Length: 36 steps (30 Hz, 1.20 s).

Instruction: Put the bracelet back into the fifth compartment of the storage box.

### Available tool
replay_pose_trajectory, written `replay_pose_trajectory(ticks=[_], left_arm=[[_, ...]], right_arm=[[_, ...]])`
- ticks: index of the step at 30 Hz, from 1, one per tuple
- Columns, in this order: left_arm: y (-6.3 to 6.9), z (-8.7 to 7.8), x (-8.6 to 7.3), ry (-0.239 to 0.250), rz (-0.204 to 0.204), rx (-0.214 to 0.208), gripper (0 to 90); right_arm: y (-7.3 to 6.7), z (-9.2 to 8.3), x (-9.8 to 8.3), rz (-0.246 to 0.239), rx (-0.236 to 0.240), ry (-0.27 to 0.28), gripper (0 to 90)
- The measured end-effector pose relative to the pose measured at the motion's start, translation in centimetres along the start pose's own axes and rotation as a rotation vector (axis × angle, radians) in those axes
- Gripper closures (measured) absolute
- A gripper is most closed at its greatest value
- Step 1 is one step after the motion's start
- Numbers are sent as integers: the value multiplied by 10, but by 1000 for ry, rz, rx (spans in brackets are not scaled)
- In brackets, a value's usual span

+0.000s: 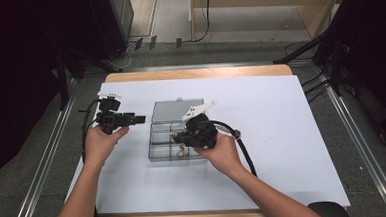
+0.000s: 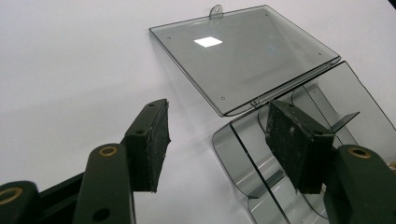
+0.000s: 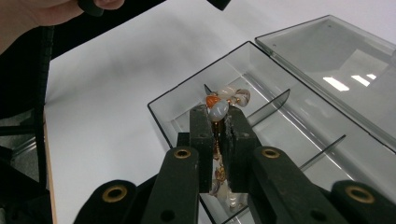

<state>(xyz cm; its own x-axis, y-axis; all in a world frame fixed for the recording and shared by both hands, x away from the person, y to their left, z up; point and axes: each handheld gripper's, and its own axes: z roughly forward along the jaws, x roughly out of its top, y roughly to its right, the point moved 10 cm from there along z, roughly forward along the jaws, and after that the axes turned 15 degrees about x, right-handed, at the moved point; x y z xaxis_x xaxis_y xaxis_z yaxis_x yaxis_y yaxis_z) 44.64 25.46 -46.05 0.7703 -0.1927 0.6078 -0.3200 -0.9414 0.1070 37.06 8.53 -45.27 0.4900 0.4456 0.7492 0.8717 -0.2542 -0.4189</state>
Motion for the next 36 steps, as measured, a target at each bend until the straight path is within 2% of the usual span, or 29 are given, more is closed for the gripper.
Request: replay_pose_trajectory(ticks=[23, 26, 31, 36], left_arm=[[0, -1, 0, 2, 3, 4, 406], [0, -1, 1, 6, 1, 3, 408], [4, -6, 5, 45, 18, -6, 408], [4, -3, 3, 30, 22, -3, 407]], right_arm=[[13, 14, -20, 46, -9, -59, 854], [14, 16, -22, 56, -10, -65, 854], [19, 22, -28, 73, -13, -95, 853], [21, 26, -31, 79, -17, -110, 853]])
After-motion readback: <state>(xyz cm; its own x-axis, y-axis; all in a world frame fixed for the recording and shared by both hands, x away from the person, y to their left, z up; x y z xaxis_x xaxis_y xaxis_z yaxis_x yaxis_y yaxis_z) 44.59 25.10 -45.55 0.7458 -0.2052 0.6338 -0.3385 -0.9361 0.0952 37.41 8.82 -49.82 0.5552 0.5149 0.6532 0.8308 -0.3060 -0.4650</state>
